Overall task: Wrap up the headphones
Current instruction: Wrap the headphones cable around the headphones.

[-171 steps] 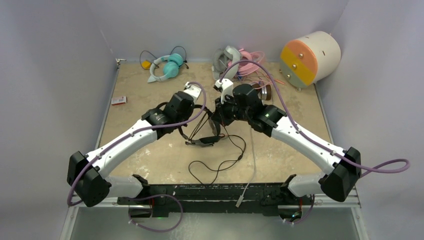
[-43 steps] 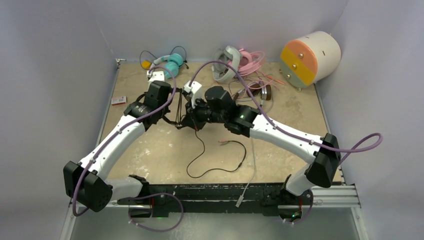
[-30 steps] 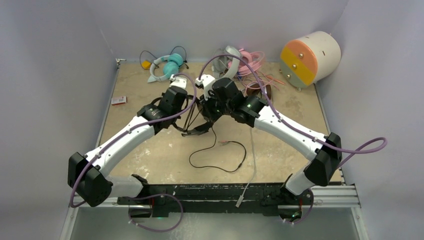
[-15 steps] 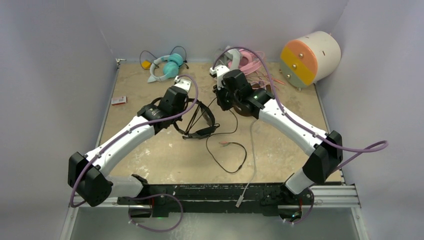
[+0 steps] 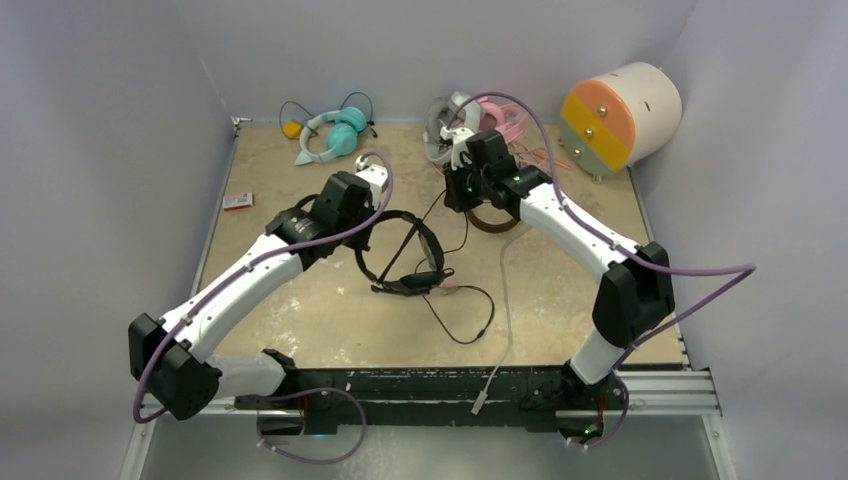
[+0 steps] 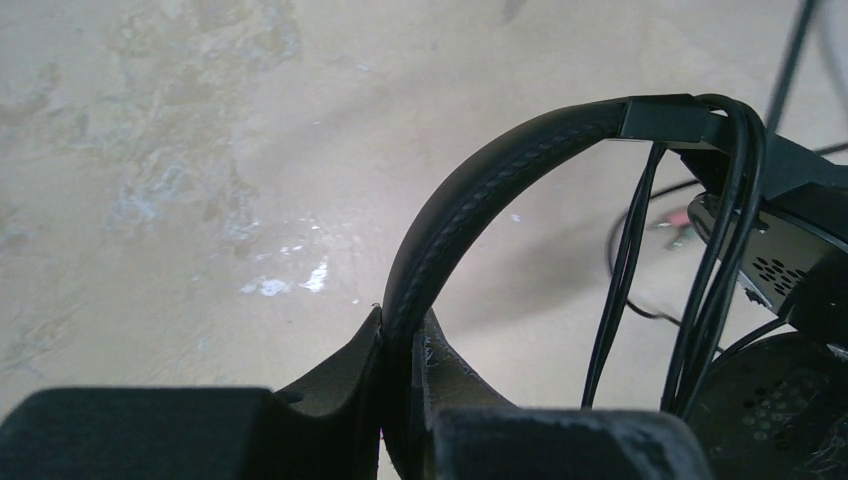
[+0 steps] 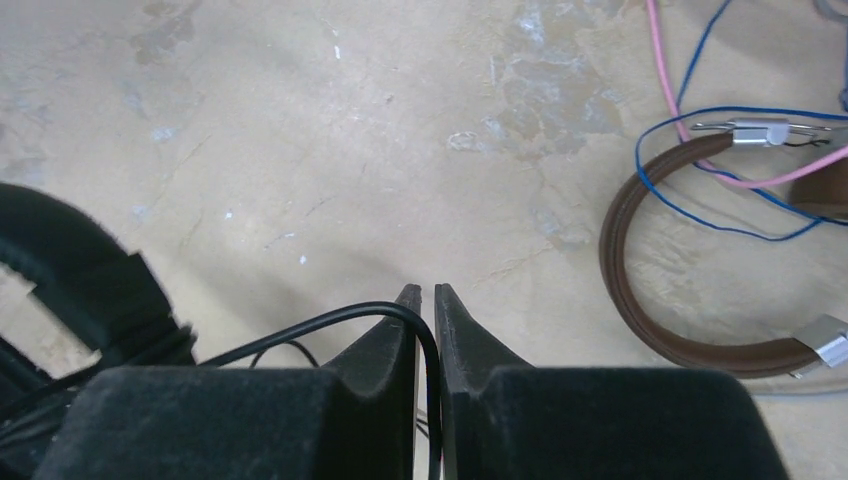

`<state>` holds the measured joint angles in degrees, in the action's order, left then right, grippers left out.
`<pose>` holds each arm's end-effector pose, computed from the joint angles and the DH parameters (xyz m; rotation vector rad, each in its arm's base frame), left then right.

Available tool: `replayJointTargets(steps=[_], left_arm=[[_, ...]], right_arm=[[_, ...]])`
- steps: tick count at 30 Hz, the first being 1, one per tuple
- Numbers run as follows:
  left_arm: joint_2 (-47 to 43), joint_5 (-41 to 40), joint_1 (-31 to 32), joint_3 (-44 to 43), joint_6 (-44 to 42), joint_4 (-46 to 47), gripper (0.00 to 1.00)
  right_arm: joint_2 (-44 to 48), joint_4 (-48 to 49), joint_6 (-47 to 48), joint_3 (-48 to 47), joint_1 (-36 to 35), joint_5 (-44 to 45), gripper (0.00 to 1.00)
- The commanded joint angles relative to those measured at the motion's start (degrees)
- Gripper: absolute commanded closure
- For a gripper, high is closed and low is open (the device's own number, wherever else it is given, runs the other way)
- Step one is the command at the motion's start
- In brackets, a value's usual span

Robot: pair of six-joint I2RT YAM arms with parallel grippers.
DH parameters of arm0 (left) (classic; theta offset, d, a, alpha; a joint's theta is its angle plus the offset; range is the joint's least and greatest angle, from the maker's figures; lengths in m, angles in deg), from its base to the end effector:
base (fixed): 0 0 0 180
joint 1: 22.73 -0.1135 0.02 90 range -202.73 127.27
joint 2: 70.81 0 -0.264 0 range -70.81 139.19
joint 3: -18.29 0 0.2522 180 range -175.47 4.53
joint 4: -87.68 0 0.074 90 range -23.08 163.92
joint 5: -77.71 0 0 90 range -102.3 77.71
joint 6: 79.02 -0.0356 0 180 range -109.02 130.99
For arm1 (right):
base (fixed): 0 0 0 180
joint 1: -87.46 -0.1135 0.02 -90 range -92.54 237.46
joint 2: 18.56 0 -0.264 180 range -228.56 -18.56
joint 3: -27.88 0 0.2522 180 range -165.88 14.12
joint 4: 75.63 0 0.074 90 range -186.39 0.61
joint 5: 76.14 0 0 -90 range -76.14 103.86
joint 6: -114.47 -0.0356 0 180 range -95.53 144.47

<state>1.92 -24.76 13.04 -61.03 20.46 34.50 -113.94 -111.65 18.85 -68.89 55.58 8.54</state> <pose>0.2210 -0.1498 0.3155 0.4369 2.3220 -0.1234 0.3268 0.2072 0.3203 -0.5547 2.1408 0.4701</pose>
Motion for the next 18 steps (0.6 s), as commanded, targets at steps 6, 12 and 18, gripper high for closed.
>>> replayJointTargets(steps=[6,12,18], left_arm=[[-4.6,14.1,0.3,-11.8,9.9,-6.4,1.00],[-3.5,21.3,0.2,-16.6,20.9,-6.2,1.00],[-0.9,33.2,-5.9,-22.5,30.5,-6.4,1.00]], right_arm=[[1.1,14.4,-6.0,8.1,3.2,-13.2,0.89],[5.4,32.1,-9.4,19.7,3.2,-18.7,0.89],[8.1,55.7,-14.7,32.9,3.2,-20.2,0.83]])
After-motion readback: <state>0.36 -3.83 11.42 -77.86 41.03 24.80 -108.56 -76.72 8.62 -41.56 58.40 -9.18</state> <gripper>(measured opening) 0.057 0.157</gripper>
